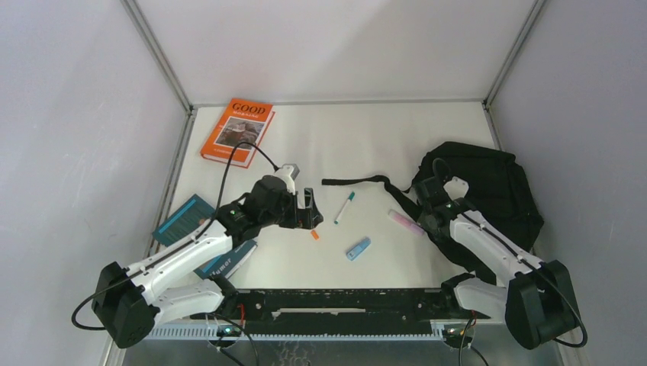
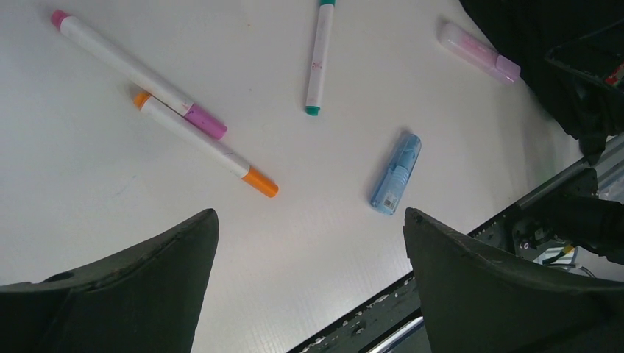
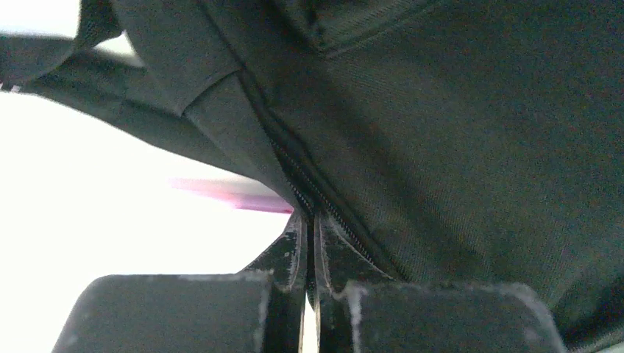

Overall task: Pack the student bag
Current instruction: Adjust the student bag at the center of the board.

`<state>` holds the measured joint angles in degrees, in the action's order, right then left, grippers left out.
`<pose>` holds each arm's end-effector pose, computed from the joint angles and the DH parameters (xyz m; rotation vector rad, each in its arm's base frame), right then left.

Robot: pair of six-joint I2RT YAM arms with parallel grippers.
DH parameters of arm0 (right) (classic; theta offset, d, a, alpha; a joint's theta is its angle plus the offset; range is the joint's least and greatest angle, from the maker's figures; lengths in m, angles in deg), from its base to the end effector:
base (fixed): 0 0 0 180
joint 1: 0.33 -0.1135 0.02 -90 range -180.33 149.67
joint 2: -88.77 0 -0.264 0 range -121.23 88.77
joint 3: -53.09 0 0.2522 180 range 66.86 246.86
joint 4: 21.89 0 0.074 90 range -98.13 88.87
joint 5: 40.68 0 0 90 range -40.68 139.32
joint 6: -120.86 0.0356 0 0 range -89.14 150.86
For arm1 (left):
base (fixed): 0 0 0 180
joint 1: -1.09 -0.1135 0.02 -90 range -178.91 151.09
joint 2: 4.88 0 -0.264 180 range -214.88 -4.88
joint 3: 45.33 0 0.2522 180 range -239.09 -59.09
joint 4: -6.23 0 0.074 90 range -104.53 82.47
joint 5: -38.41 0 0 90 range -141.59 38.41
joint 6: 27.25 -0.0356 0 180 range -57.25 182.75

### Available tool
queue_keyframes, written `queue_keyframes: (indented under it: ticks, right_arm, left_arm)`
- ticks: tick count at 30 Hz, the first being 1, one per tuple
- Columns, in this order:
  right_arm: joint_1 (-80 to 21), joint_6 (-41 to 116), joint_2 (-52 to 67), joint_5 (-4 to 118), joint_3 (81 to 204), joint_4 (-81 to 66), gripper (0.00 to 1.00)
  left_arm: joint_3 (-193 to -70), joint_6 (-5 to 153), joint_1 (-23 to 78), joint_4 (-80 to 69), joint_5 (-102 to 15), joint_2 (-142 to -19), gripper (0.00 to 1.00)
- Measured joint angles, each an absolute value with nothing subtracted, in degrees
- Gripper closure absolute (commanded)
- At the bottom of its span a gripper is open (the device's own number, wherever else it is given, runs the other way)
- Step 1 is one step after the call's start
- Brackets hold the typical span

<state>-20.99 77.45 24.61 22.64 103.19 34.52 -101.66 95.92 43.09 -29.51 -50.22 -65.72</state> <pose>0.1787 0.0503 0.1901 0.6849 2.5032 -0.2649 0.1677 -0.1521 0.2534 0.1961 2.3685 -0.6946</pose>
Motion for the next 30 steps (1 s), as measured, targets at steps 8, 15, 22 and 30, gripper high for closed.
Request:
queue_keyframes:
  ticks: [8,15,22,30]
  right_arm:
    - [-20.6,77.1,19.7,32.2,105.0,24.7,1.00]
    - [-20.6,84.9,9.2,41.4,111.7,16.7,1.00]
    - [-20.2,91.5,-3.6,45.0,123.8,10.6,1.00]
    - [-18.1,90.7,-14.1,52.1,134.6,8.1,0.25]
  left_arm:
    - [-101.7,96.1,43.1,-30.6,-51.6,-65.7,0.00]
    - [-101.7,96.5,43.1,-31.1,-52.3,-65.5,0.00]
    - [-101.7,97.2,43.1,-32.6,-52.9,-63.1,0.00]
    - [-101.7,97.8,43.2,-34.3,-53.0,-61.1,0.00]
